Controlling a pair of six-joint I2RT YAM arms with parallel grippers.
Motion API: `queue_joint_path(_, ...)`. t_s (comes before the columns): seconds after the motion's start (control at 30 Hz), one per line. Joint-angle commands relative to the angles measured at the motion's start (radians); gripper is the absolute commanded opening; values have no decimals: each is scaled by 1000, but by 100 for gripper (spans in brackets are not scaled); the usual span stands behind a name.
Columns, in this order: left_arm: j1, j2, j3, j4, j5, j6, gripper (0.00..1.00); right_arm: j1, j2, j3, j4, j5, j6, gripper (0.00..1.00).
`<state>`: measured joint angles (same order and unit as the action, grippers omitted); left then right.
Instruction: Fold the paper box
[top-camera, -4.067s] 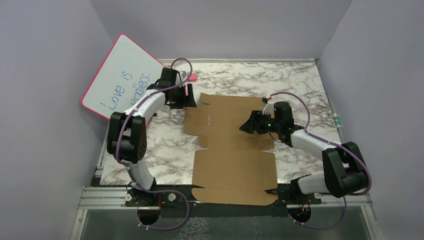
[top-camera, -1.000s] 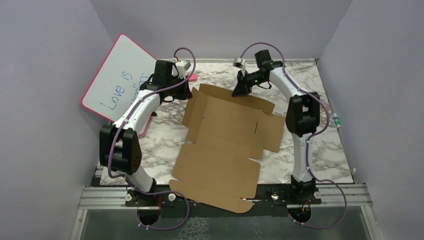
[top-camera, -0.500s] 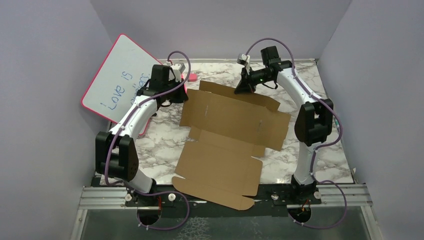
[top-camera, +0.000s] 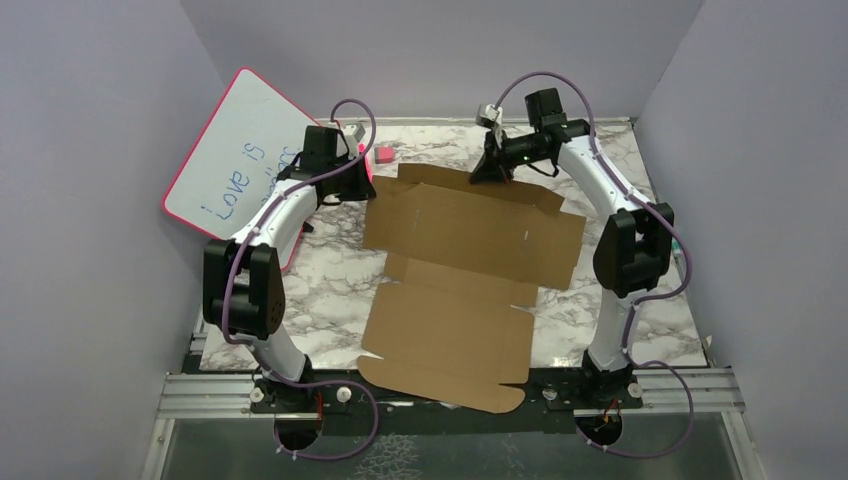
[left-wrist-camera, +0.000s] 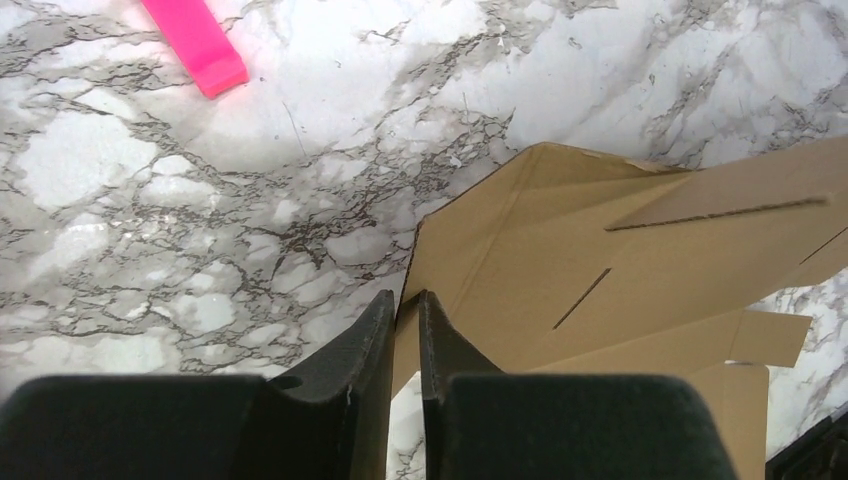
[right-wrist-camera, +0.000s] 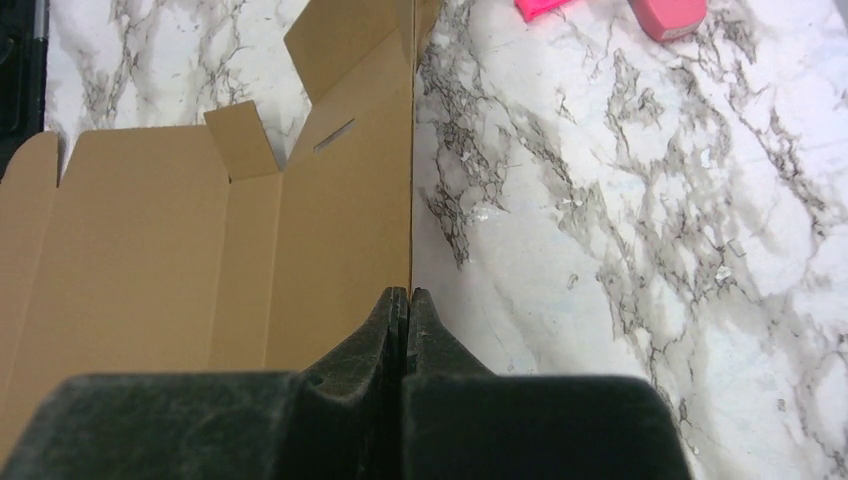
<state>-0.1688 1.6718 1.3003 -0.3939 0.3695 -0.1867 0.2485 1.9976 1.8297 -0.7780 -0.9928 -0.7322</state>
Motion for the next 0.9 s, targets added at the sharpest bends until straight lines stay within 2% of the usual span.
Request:
queue_joint_path(0.0, 14, 6, 41, 8, 56, -25, 14, 2, -96, -17, 41, -14, -69, 1)
queue_joint_path(0.2, 12, -39, 27, 74, 145, -24, 9, 26, -109, 6, -7, 98, -169, 1)
queue_joint_path(0.43, 12, -83, -9, 160, 142, -88, 6, 57, -130, 17, 12, 268, -216, 1)
queue_joint_path(0.77, -5, -249, -299, 521, 79, -211, 5, 152, -298, -186, 172, 466, -353, 1)
queue_joint_path(0.87, -10, -262, -341, 606, 88, -211, 5, 178, -326, -190, 185, 503, -382, 1)
